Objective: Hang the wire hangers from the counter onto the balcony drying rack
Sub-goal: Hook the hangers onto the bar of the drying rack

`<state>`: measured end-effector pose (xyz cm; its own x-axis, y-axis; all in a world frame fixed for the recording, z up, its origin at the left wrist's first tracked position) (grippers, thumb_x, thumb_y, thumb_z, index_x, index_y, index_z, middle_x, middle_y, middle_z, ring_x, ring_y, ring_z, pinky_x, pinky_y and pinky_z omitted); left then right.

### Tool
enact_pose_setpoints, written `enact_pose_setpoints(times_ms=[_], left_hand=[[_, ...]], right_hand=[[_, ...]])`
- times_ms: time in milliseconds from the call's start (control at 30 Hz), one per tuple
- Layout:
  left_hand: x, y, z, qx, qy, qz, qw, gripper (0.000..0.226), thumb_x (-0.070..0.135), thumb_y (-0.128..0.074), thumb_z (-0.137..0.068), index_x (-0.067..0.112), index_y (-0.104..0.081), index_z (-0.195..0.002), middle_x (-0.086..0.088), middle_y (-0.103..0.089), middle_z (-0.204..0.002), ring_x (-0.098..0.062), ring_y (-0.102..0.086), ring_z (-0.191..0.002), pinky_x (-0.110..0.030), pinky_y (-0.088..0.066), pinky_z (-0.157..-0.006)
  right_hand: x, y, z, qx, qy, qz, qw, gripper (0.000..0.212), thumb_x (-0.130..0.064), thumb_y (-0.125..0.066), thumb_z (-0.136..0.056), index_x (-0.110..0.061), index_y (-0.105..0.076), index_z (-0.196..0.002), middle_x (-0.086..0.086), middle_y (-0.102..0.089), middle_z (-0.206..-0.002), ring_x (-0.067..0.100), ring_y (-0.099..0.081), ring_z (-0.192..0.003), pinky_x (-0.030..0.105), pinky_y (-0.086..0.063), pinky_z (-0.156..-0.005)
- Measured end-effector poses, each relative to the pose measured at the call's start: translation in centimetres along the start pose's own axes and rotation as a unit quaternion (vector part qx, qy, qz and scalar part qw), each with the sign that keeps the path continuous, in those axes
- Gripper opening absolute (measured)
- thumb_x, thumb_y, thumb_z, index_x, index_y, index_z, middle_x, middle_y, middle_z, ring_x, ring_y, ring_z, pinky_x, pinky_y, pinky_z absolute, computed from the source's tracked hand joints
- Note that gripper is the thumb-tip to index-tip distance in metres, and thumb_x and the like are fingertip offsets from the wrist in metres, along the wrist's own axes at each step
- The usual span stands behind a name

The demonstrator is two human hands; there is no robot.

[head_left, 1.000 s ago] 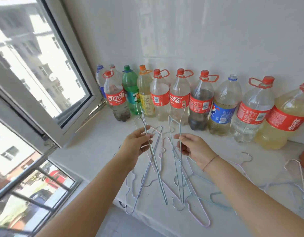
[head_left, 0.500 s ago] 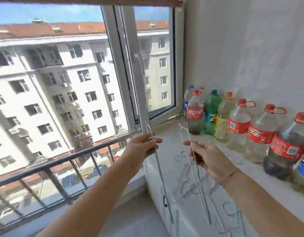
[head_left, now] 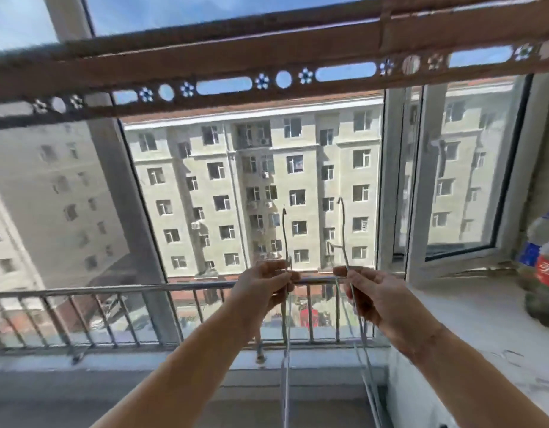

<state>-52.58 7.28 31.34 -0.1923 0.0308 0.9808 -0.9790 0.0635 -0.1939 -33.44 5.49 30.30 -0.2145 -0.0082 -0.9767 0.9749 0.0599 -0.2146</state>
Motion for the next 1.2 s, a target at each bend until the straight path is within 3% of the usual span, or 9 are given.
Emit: enact_pose_setpoints(times_ms=[100,167,533,700,867,1033,1200], left_hand=[[2.7,5.2,1.7,0.043,-0.013,-0.019,0.999,0.018,-0.004,-0.054,-0.089,0.005,-0.060,-0.103,-0.006,-0.073,-0.081,-0.017,-0.062,-0.074,-0.029,-0.051,-0.077],[4.5,8.6,2.6,0.058,-0.022,-0.024,0.998,0.019,-0.003,-0.055,-0.089,0.005,-0.061,-0.104,-0.007,-0.073,-0.084,-0.018,-0.062,-0.076,-0.030,-0.051,-0.079],[13.2,25.8,4.7,0.112,-0.067,-0.004,0.991,0.018,-0.003,-0.055,-0.088,0.005,-0.062,-0.102,-0.008,-0.072,-0.083,-0.013,-0.061,-0.069,-0.018,-0.052,-0.059],[16.0,32.4,5.9,0.134,-0.092,-0.044,0.986,0.017,0.003,-0.058,-0.088,0.011,-0.065,-0.101,0.000,-0.075,-0.082,-0.008,-0.062,-0.059,-0.021,-0.045,-0.059],[18.2,38.2,6.4,0.173,-0.102,-0.039,0.979,0.019,0.003,-0.057,-0.087,0.013,-0.066,-0.101,0.001,-0.074,-0.082,-0.008,-0.058,-0.057,-0.017,-0.041,-0.049],[20.5,42.3,6.2,0.201,-0.121,-0.015,0.972,0.020,0.005,-0.056,-0.088,0.011,-0.067,-0.104,0.000,-0.074,-0.083,-0.011,-0.057,-0.063,-0.021,-0.040,-0.056],[23.1,46.3,5.4,0.223,-0.136,-0.003,0.965,0.026,0.005,-0.056,-0.089,0.005,-0.063,-0.114,-0.002,-0.072,-0.084,-0.008,-0.057,-0.051,-0.019,-0.039,-0.050]], right_hand=[[-0.4,-5.6,-0.8,-0.048,0.005,-0.015,0.999,0.021,-0.011,-0.049,-0.093,-0.005,-0.069,-0.099,0.004,-0.051,-0.062,0.014,-0.042,-0.060,0.021,-0.036,-0.054],[-0.6,-9.2,-1.3,-0.060,0.008,-0.016,0.998,0.021,-0.010,-0.050,-0.093,-0.005,-0.069,-0.098,0.003,-0.051,-0.061,0.013,-0.041,-0.057,0.021,-0.034,-0.052],[-1.2,-28.5,-3.1,-0.123,0.047,-0.028,0.991,0.021,-0.010,-0.049,-0.093,-0.007,-0.069,-0.098,0.002,-0.051,-0.061,0.012,-0.039,-0.054,0.018,-0.034,-0.047],[-1.1,-35.8,-3.6,-0.150,0.064,-0.033,0.986,0.021,-0.010,-0.049,-0.093,-0.007,-0.069,-0.098,0.001,-0.052,-0.060,0.011,-0.039,-0.056,0.021,-0.031,-0.053],[-0.9,-42.4,-4.4,-0.192,0.077,-0.031,0.978,0.021,-0.009,-0.048,-0.094,-0.007,-0.069,-0.095,0.000,-0.052,-0.059,0.011,-0.041,-0.056,0.017,-0.034,-0.049],[-0.9,-47.7,-6.6,-0.237,0.076,-0.031,0.968,0.022,-0.011,-0.049,-0.094,-0.010,-0.070,-0.091,0.001,-0.052,-0.060,0.010,-0.041,-0.055,0.015,-0.036,-0.049],[-1.4,-52.5,-8.6,-0.283,0.075,-0.033,0.956,0.023,-0.010,-0.048,-0.094,-0.010,-0.070,-0.089,-0.002,-0.053,-0.057,0.008,-0.042,-0.053,0.014,-0.038,-0.048]])
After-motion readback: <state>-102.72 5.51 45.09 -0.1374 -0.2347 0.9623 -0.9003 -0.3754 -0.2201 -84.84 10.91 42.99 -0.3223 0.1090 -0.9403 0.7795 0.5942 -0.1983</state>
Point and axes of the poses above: each hand's wrist, its own z-axis away from the middle knuckle, its own y-axis out of the back of the hand, x = y × z, the point moved 5 cm from there along -z, towards the middle knuckle
